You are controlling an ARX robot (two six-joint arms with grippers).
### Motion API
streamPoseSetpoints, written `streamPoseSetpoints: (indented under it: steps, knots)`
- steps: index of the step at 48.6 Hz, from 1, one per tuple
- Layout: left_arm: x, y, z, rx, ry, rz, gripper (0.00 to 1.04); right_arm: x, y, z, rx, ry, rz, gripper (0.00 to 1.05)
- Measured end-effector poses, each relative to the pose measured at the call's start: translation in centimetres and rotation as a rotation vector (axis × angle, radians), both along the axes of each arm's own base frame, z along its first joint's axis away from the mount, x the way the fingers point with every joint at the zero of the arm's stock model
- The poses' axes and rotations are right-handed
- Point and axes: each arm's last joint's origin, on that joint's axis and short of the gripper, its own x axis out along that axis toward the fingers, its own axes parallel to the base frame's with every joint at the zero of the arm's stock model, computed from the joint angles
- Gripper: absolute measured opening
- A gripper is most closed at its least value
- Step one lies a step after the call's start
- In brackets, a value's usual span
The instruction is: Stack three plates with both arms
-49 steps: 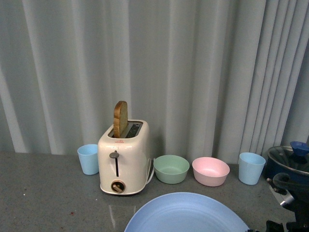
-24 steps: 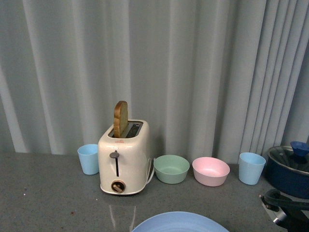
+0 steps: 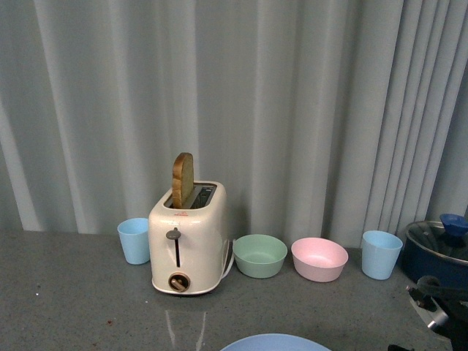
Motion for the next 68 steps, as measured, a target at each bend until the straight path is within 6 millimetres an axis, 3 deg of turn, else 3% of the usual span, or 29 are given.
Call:
streamPoseSetpoints:
  steps: [13, 28, 48, 55, 65, 68]
  knots:
    - [0.0, 0.0, 0.0, 0.000, 0.000, 0.000, 0.98, -1.1, -1.4, 4.4, -0.025, -0.111, -0.028, 0.99]
    - [0.0, 0.0, 0.0, 0.000, 0.000, 0.000, 0.98, -5.5, -4.2, 12.1, -0.306, -0.395, -0.105, 0.97]
    - [0.0, 0.0, 0.0, 0.000, 0.000, 0.000, 0.98, -14.7, -2.5, 19.3, -0.561, -0.742, -0.117, 0.97]
    - [0.0, 0.0, 0.0, 0.000, 0.000, 0.000, 0.98, -16.7, -2.3, 18.8, -0.438, -0.927, -0.252, 0.72]
    - [0.0, 0.0, 0.0, 0.000, 0.000, 0.000, 0.98, -17.7, -3.0, 15.7, -0.401, -0.919, -0.258, 0.39]
    - [0.0, 0.0, 0.0, 0.000, 0.000, 0.000, 0.98, -17.9, -3.7, 14.5, -0.398, -0.905, -0.251, 0.24]
